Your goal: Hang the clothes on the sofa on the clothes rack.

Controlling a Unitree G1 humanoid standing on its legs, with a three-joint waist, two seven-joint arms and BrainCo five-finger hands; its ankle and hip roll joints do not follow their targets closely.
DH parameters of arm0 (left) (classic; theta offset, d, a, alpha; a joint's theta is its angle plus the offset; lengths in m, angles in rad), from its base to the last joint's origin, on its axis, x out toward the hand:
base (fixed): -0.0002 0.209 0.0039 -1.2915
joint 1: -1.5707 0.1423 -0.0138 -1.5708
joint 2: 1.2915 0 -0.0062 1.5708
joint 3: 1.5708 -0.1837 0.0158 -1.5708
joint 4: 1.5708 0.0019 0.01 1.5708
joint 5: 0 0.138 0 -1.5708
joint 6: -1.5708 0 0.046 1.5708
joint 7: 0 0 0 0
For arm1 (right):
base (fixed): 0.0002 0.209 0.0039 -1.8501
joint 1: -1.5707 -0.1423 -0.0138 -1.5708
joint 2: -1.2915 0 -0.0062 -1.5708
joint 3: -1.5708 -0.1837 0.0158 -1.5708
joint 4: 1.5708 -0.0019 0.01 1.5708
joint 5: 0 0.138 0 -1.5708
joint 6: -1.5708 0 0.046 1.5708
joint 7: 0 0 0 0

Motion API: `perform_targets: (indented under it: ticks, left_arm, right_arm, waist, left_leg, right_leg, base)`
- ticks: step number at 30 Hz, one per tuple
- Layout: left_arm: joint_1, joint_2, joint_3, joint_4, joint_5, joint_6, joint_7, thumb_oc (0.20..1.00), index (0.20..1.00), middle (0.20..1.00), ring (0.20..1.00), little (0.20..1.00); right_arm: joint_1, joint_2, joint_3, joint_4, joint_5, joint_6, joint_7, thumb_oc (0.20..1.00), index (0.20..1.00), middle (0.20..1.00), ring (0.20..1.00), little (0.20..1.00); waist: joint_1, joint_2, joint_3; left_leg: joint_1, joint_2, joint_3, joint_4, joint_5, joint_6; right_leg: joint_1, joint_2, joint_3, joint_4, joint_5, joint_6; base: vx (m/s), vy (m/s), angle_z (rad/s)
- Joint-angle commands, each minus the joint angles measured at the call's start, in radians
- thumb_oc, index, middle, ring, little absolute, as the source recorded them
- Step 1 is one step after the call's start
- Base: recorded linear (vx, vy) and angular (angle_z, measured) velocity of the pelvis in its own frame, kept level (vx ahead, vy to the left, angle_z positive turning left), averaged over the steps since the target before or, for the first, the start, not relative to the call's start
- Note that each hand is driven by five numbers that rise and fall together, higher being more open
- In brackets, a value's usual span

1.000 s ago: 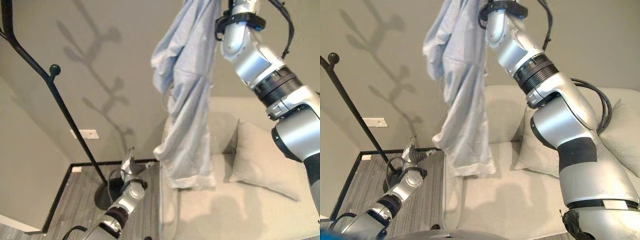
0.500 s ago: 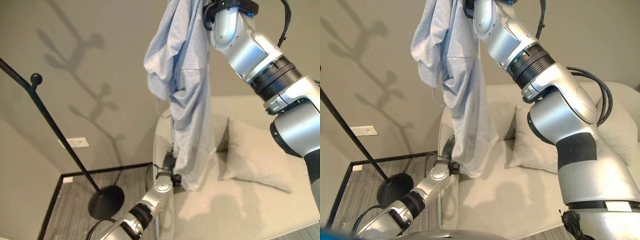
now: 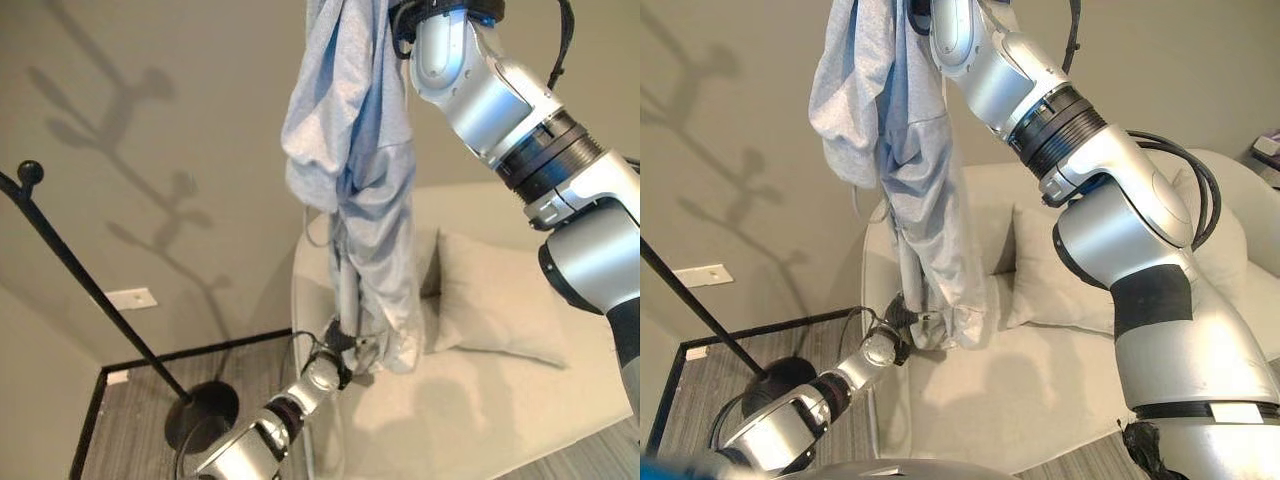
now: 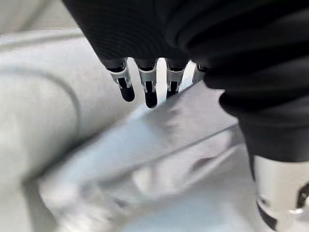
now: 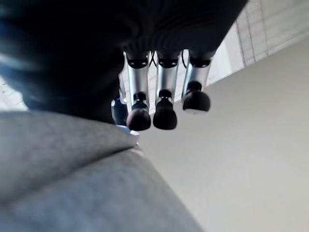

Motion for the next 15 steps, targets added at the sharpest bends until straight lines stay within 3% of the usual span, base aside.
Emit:
perform_targets:
  ticks: [1, 10, 15]
  left_arm:
    - [-0.110, -0.020, 0.030, 0.077, 0.099, -0.008, 0.093, 1.000, 1.000, 1.000, 1.000, 1.000]
    - [-0.094, -0.009, 0.044, 0.118, 0.086, 0.007, 0.089, 1.000, 1.000, 1.000, 1.000, 1.000]
    - [-0.089, -0.029, 0.079, 0.088, -0.102, -0.038, 0.000, 1.000, 1.000, 1.000, 1.000, 1.000]
  right_arm:
    - [-0.221, 0.005, 0.046, 0.128, 0.071, -0.037, -0.010, 0.200, 0.200, 0.200, 0.200, 0.200]
    - [-0.285, -0.037, 0.105, 0.177, 0.194, -0.082, 0.022, 0.200, 0.200, 0.200, 0.200, 0.200]
    - [-0.344, -0.025, 0.144, 0.217, 0.213, -0.066, 0.041, 0.200, 0.200, 0.200, 0.200, 0.200]
  waist:
    - [0.024, -0.051, -0.040]
    - [0.000, -0.057, -0.056]
    - [-0.019, -0.059, -0.060]
  left_leg:
    - [-0.024, 0.050, -0.007, 0.004, -0.044, -0.045]
    - [-0.013, 0.067, 0.012, 0.004, -0.046, -0.051]
    - [-0.003, 0.080, 0.028, 0.004, -0.045, -0.054]
  right_leg:
    - [-0.043, 0.021, -0.001, 0.014, 0.048, -0.063]
    - [-0.047, 0.028, 0.018, 0.016, 0.047, -0.064]
    - [-0.054, 0.041, 0.043, 0.031, 0.042, -0.069]
  base:
    - [0.00, 0.006, -0.06]
    - [0.01, -0.015, -0.09]
    - [0.01, -0.029, -0.10]
